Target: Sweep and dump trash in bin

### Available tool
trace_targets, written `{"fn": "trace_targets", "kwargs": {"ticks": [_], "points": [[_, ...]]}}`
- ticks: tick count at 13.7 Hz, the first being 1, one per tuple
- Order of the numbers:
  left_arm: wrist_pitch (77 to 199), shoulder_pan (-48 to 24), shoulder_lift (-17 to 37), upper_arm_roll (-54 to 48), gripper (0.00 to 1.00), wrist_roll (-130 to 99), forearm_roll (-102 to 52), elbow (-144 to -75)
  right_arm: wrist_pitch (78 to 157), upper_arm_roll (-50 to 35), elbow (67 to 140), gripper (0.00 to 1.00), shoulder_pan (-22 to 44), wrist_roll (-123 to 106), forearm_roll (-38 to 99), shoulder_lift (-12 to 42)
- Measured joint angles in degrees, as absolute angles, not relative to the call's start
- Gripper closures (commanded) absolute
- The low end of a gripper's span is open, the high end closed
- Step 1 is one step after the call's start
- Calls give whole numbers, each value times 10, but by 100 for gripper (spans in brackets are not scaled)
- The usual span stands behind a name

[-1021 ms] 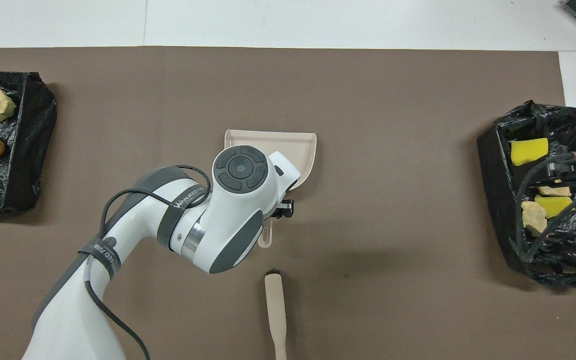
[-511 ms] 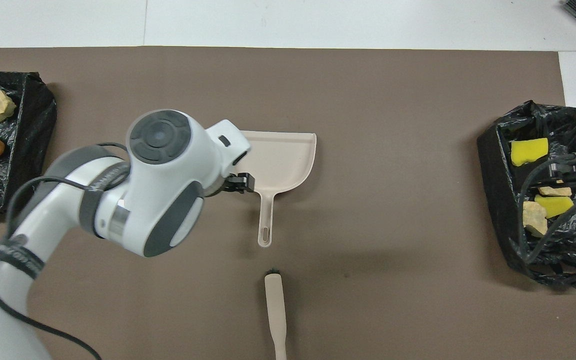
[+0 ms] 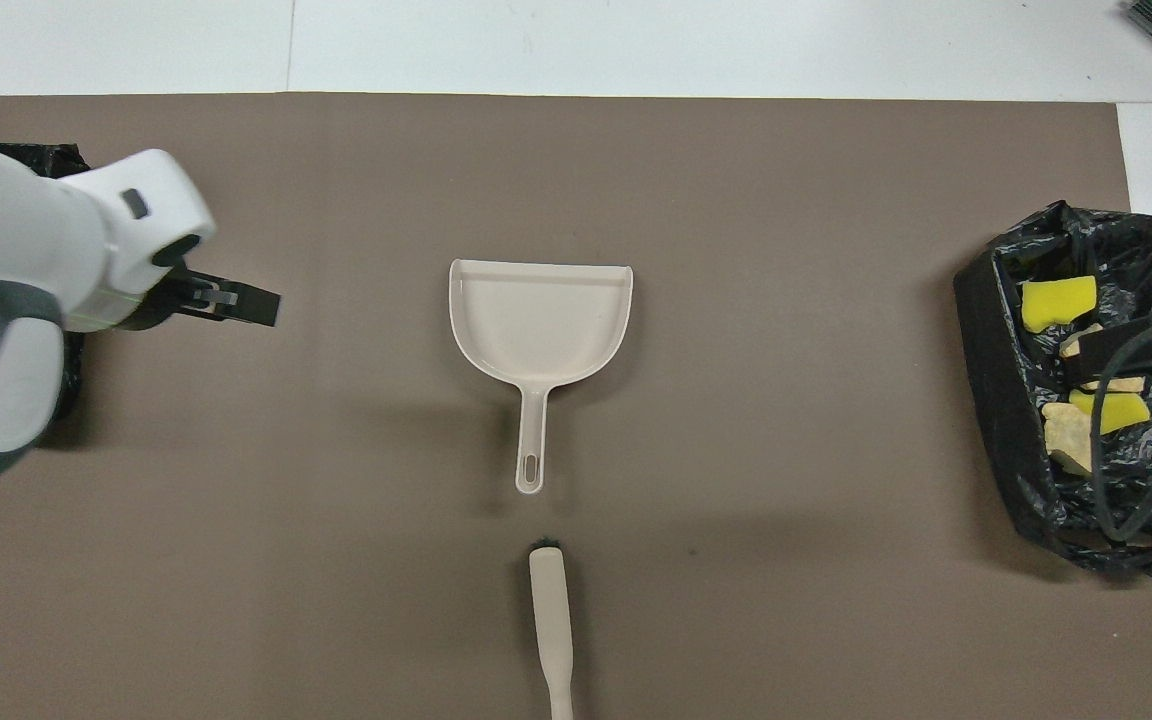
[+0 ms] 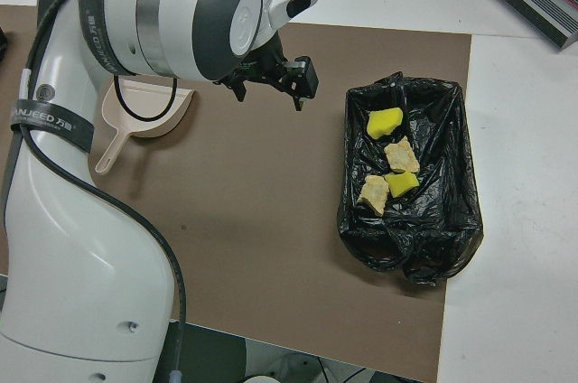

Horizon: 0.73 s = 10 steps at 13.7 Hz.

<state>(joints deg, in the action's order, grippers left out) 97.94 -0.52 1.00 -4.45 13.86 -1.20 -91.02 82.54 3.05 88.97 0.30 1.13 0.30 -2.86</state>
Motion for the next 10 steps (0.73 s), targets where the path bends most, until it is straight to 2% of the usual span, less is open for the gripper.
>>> {"fn": "trace_targets", "kwargs": {"ticks": [4,10], "points": [[886,10,-9,-43,0,151,-12,-888,809,30,889,0,-8,11,2,-31],[873,11,-13,-45,0,149,1,-889,803,10,889,0,-29,14,2,-36]]}}
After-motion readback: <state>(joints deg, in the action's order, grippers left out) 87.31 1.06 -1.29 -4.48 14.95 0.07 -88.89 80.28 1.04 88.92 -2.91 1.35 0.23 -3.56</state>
